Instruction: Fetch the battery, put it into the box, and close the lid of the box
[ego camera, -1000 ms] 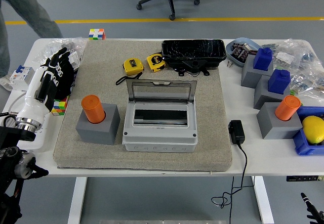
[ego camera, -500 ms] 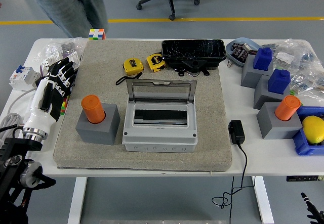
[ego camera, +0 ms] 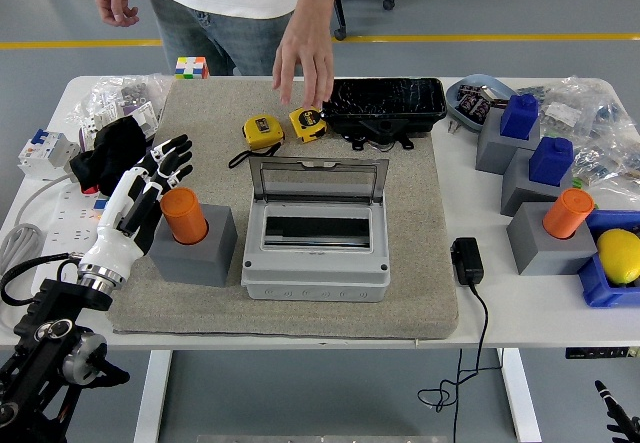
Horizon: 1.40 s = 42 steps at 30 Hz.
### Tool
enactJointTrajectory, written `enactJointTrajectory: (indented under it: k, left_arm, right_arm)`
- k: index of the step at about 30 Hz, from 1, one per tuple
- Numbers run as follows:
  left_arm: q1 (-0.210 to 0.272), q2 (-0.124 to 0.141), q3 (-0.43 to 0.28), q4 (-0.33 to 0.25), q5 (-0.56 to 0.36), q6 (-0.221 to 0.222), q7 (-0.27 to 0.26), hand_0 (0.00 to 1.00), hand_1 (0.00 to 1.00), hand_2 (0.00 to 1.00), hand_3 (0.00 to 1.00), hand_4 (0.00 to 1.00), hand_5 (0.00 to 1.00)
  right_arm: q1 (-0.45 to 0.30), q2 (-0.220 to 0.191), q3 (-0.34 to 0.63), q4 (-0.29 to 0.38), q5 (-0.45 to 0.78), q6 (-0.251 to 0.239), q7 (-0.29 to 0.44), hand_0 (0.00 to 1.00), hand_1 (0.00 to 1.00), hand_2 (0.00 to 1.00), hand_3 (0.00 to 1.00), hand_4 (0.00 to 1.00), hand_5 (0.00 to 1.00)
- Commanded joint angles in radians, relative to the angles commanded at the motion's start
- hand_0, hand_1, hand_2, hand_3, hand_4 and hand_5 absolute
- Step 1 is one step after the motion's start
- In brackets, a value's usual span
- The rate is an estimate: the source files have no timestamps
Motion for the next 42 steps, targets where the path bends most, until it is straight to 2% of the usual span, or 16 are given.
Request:
enactJointTrajectory:
  k: [5, 6, 15, 24, 29, 30, 35, 36, 41, 42]
  left_arm:
    - [0.004, 0.003, 0.006, 0.000, 0.007, 0.001, -0.001, 0.868, 0.864, 0.797, 0.752, 0.998, 0.711]
    - [0.006, 0.002, 0.007, -0.002, 0.007, 0.001, -0.001, 0.831, 0.833, 0.752, 0.718, 0.998, 0.726]
    - [0.025, 0.000, 0.020, -0.033, 0.015, 0.001, 0.003, 0.811, 0.816, 0.741, 0.715, 0.998, 0.745]
    - [0.024, -0.003, 0.035, -0.013, 0.011, -0.011, 0.005, 0.821, 0.823, 0.750, 0.728, 0.998, 0.763]
    - [0.024, -0.001, 0.037, -0.020, 0.051, -0.023, 0.009, 0.821, 0.823, 0.750, 0.728, 0.998, 0.763]
    - [0.023, 0.000, 0.038, -0.022, 0.058, -0.022, 0.008, 0.807, 0.825, 0.748, 0.736, 0.998, 0.555]
    - [0.023, -0.001, 0.039, -0.022, 0.087, -0.006, 0.005, 0.807, 0.825, 0.748, 0.736, 0.998, 0.555]
    - [0.023, -0.001, 0.039, -0.022, 0.096, 0.000, 0.004, 0.775, 0.817, 0.745, 0.734, 0.998, 0.456]
    - [0.023, 0.000, 0.038, -0.025, 0.114, 0.023, 0.001, 0.775, 0.817, 0.745, 0.734, 0.998, 0.456]
    - [0.023, 0.000, 0.038, -0.025, 0.117, 0.025, 0.001, 0.758, 0.803, 0.731, 0.726, 0.998, 0.334]
  right_arm:
    - [0.001, -0.001, 0.004, 0.000, -0.002, 0.000, 0.000, 0.818, 0.813, 0.777, 0.813, 0.998, 0.998]
    - [0.002, -0.001, 0.005, 0.000, -0.002, 0.000, 0.000, 0.818, 0.813, 0.777, 0.812, 0.998, 0.998]
    - [0.002, -0.001, 0.009, 0.001, -0.004, 0.000, 0.000, 0.818, 0.812, 0.777, 0.813, 0.998, 0.998]
    - [0.005, -0.001, 0.013, 0.001, -0.006, 0.000, 0.001, 0.817, 0.812, 0.777, 0.813, 0.998, 0.998]
    - [0.003, -0.002, 0.015, -0.001, -0.005, 0.000, 0.001, 0.817, 0.812, 0.777, 0.813, 0.998, 0.998]
    - [0.003, -0.002, 0.015, -0.001, -0.005, 0.000, 0.001, 0.818, 0.812, 0.777, 0.813, 0.998, 0.998]
    - [0.003, -0.001, 0.014, 0.000, -0.005, 0.000, 0.001, 0.818, 0.812, 0.777, 0.813, 0.998, 0.998]
    - [0.004, -0.001, 0.013, 0.000, -0.005, 0.000, 0.001, 0.818, 0.812, 0.776, 0.813, 0.998, 0.998]
    - [0.004, -0.001, 0.012, 0.000, -0.003, 0.000, 0.001, 0.818, 0.812, 0.776, 0.813, 0.998, 0.998]
    - [0.003, -0.001, 0.011, 0.000, -0.002, 0.000, 0.001, 0.818, 0.811, 0.777, 0.812, 0.998, 0.998]
